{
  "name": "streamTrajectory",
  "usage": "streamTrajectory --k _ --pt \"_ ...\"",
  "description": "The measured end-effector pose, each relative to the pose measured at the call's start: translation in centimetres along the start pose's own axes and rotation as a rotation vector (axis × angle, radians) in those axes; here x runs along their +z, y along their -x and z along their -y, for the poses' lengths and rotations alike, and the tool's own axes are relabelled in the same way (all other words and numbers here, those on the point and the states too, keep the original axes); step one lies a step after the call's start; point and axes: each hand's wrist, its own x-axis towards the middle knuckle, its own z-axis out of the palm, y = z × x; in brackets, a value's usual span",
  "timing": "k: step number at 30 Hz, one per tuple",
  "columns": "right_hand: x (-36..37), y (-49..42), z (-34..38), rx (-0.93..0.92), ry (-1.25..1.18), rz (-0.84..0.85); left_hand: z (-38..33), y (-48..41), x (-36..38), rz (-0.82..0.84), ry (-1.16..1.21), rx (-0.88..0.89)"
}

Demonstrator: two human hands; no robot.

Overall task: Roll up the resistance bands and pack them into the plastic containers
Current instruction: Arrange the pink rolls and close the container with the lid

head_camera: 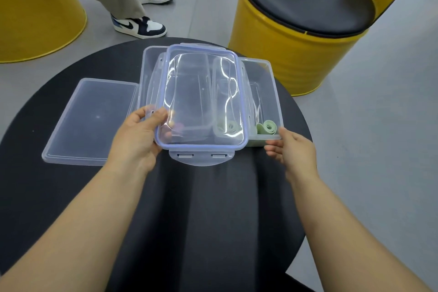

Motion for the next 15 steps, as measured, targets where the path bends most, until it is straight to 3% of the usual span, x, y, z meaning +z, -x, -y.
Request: streamTrajectory --k 15 --pt "-2.0 -0.6 -0.1 0.022 -0.058 -0.047 0.3 -0.2 -0.1 0.016 -0.005 -0.006"
